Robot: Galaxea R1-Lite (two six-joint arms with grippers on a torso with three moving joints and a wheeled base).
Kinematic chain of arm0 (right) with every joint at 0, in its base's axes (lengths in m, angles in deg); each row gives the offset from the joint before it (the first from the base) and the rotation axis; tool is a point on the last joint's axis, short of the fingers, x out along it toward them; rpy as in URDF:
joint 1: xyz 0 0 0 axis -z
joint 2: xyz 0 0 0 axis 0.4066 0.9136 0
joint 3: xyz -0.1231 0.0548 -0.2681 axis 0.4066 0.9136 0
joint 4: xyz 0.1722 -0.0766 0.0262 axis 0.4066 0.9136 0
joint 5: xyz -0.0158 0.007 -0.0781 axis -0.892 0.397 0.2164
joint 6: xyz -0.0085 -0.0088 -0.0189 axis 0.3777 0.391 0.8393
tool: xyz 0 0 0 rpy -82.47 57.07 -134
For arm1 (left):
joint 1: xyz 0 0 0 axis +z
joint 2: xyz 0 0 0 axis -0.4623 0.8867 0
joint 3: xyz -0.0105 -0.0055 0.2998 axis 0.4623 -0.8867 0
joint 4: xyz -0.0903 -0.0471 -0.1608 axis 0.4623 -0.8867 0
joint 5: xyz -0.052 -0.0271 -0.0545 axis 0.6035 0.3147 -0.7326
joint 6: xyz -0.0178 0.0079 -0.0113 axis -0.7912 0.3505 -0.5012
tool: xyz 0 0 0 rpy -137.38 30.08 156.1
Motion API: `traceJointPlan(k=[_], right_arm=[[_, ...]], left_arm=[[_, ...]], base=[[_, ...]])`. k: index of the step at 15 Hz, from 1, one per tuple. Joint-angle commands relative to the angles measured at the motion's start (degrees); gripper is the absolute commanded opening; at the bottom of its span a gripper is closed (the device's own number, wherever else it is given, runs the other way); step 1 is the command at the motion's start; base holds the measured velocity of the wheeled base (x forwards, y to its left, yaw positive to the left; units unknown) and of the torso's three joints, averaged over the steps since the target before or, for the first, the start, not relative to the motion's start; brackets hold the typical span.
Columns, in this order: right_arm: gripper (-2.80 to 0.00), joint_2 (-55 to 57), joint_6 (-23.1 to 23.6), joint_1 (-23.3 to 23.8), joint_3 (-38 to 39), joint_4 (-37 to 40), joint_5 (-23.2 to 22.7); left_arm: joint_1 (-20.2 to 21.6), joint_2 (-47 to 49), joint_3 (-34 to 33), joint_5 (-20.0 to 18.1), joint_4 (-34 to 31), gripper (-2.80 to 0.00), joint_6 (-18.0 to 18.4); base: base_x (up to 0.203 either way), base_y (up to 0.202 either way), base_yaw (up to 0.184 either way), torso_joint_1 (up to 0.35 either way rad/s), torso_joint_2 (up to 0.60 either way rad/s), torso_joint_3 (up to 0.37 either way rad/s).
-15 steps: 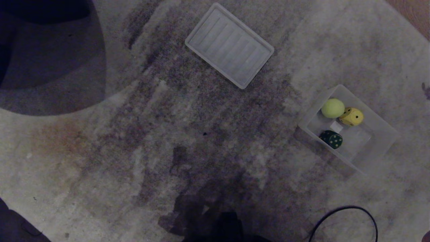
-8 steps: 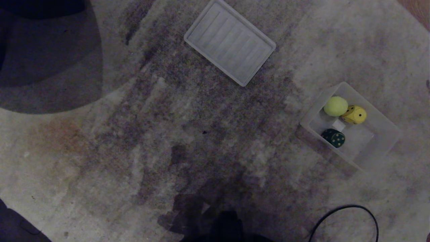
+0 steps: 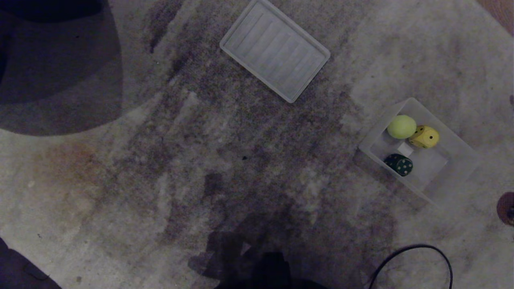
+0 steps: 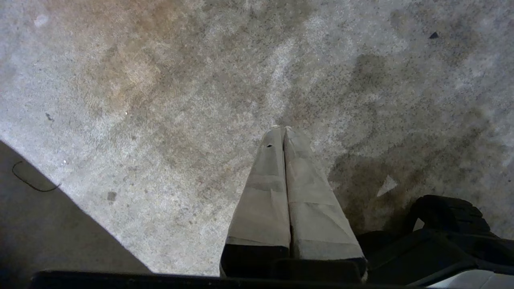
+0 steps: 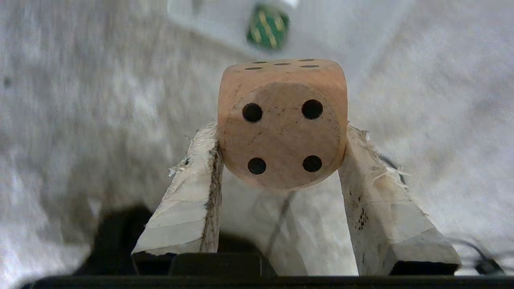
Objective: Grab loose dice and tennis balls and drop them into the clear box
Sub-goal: Put the toys in the box
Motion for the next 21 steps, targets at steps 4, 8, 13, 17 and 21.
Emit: traceJointPlan(k=[4, 8, 13, 17, 21], right_arm=[[-2.8, 31.1, -1.6, 0.8, -5.8, -16.6, 0.8], [-2.8, 47.4, -1.8, 3.3, -7.6, -30.2, 1.1], [-2.8, 53.6, -2.1, 8.5, -9.5, -35.1, 1.0], [0.0, 55.1, -2.4, 10.3, -9.6, -35.0, 0.9], [0.0, 54.9, -4.4, 10.2, -9.2, -35.0, 0.8]], left_arm=[[0.0, 0.1, -0.1, 0.1, 0.0, -2.8, 0.0], [0.0, 0.1, -0.1, 0.1, 0.0, -2.8, 0.0], [0.0, 0.1, -0.1, 0.1, 0.0, -2.8, 0.0], [0.0, 0.1, -0.1, 0.1, 0.0, -2.8, 0.0], [0.0, 0.1, -0.1, 0.1, 0.0, -2.8, 0.0]], base=[[0.0, 0.0, 0.0, 0.0, 0.0, 0.0], [0.0, 0.0, 0.0, 0.0, 0.0, 0.0], [0.0, 0.0, 0.0, 0.0, 0.0, 0.0], [0.0, 0.0, 0.0, 0.0, 0.0, 0.0], [0.0, 0.0, 0.0, 0.0, 0.0, 0.0]])
